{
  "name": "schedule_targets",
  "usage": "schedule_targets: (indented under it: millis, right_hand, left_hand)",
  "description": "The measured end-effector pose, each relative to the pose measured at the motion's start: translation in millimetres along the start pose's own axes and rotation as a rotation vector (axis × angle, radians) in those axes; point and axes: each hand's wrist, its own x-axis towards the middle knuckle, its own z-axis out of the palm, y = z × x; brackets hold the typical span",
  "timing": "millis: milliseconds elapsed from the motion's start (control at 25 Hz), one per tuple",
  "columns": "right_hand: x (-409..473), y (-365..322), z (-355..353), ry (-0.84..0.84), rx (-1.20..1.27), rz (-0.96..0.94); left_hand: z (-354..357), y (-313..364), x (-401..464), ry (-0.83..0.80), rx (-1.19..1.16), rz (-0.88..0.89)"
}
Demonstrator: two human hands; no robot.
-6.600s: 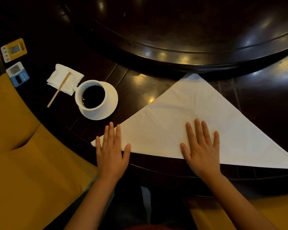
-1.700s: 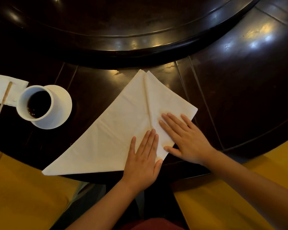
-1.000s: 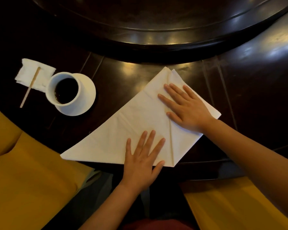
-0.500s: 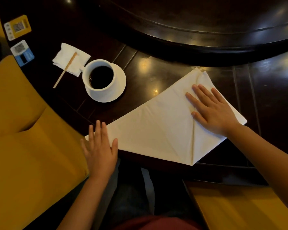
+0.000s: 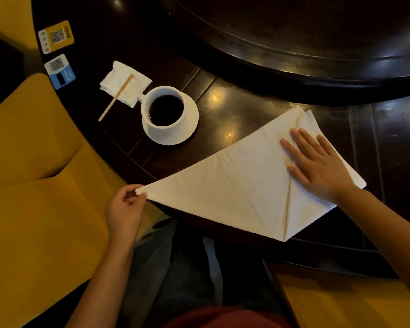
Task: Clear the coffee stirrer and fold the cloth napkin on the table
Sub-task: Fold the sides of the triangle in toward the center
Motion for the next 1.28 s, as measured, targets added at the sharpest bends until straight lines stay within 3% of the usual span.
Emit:
schedule_targets:
  millis: [80,240,400,520,720,920,1040,1280]
  right_hand:
    - [-0.2,-3.6,-2.5,-0.002,0.036,0.013]
    - [3.0,-35.7,-22.2,0.069,0.236,0.053]
    - [2.0,-98.2,-53.7,0.288,0.497,-0.111]
    - [3.4,-126.6,-66.5,0.336,0.752,-0.043]
    - [0.3,-108.1,-69.4,0.497,0.915,0.117]
    - [5.9,-66.1,-76.9,0.469,0.919,0.201]
    - [26.2,-30.2,-78.8,0.422,0.833,0.314]
    - [64.3,15.2,-62.5,0.342,0.554,0.303]
  left_hand:
    - [-7.2,14.4,1.0,-0.061,-0.169,-0.041]
    - [-2.1,64.0,-7.4,-0.232,-0.331,0.059]
    - [34.6,116.2,-32.3,-0.407,-0.38,0.112]
    - [62.4,141.4,-53.5,-0.517,-0.381,0.145]
    - [87.3,156.6,-67.3,-0.591,-0.386,0.155]
    - [106.2,159.9,-65.3,-0.68,-0.44,0.103]
    - [120.3,153.9,-59.0,-0.598,-0.225,0.266]
    - [144.2,128.0,-36.8,-0.497,0.375,0.934]
